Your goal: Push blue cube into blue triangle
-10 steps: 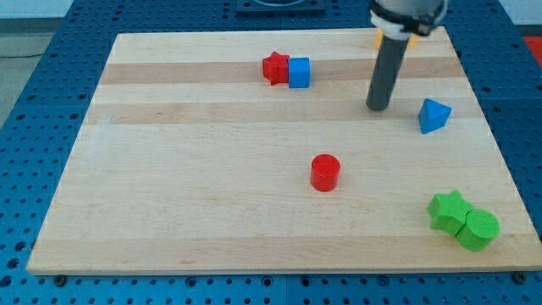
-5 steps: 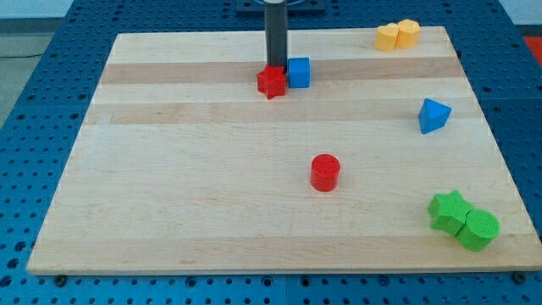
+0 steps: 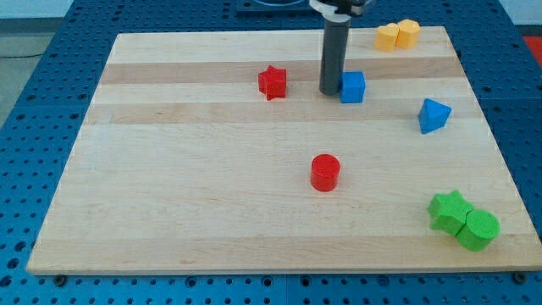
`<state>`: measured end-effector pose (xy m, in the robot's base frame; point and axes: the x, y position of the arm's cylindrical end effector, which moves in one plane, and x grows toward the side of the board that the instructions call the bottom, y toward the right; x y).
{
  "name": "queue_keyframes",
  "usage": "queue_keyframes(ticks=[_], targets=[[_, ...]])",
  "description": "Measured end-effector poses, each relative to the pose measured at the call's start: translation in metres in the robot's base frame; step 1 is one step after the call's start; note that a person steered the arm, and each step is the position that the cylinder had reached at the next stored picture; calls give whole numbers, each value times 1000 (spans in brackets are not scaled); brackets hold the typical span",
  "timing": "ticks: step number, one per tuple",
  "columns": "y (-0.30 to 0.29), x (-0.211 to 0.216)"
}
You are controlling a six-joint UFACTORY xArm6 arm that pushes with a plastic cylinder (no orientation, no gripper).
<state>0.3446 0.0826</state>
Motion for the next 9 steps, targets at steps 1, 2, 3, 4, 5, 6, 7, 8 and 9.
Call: queue_keyframes(ticks=[1,2,3,4,5,6,7,8,9], targets=[[25,6],[52,7],[60,5],[59,-16],[69,-29],[86,-17],[87,7],[93,20],[72,20]])
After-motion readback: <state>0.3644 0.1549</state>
